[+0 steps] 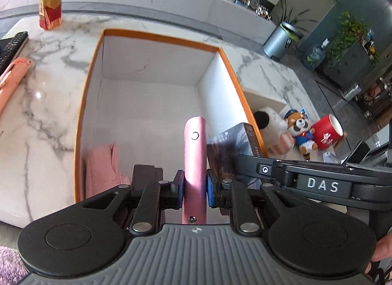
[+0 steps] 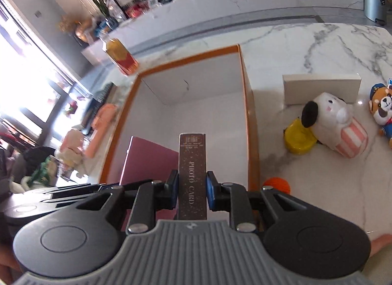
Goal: Organize objects
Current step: 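Lower the pink wallet and photo card box into the orange box with both grippers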
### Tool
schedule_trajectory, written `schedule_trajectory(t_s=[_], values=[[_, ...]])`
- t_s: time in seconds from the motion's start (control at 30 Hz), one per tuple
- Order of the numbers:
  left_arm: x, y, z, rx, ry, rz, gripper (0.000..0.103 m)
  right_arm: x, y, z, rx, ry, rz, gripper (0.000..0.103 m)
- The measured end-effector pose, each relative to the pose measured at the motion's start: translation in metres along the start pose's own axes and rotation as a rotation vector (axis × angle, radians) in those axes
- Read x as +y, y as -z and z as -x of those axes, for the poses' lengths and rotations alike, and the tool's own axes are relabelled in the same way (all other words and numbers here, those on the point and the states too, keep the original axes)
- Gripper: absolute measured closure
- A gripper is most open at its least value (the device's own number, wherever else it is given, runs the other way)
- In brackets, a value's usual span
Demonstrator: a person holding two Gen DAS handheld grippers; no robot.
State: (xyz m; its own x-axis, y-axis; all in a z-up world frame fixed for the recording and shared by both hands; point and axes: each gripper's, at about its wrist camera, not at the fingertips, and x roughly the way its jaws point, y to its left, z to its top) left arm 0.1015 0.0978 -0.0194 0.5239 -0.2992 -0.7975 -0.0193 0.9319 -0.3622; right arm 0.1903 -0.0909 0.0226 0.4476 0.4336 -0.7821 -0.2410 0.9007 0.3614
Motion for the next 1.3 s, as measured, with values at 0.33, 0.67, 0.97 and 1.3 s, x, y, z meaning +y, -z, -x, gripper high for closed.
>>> schedule_trajectory(t_s=[0.33,0.67,0.97,1.3], values=[[0.018,0.002,-0.017,0.088,-0.020,0.012,0.083,0.007,0.002,-0.036,0.082,0.100,-0.010,0.079],[0.034,-0.003,-0.015,0.107,0.030,0.076,0.082,0.013,0.001,-0.040,0.102,0.110,-0.014,0.079],[0.056,0.000,-0.010,0.091,0.123,0.166,0.066,0.016,0.010,-0.050,0.130,0.096,-0.036,0.079],[0.059,-0.006,0.013,-0.040,0.092,0.155,0.055,0.031,0.005,-0.054,0.138,0.088,0.029,0.077]])
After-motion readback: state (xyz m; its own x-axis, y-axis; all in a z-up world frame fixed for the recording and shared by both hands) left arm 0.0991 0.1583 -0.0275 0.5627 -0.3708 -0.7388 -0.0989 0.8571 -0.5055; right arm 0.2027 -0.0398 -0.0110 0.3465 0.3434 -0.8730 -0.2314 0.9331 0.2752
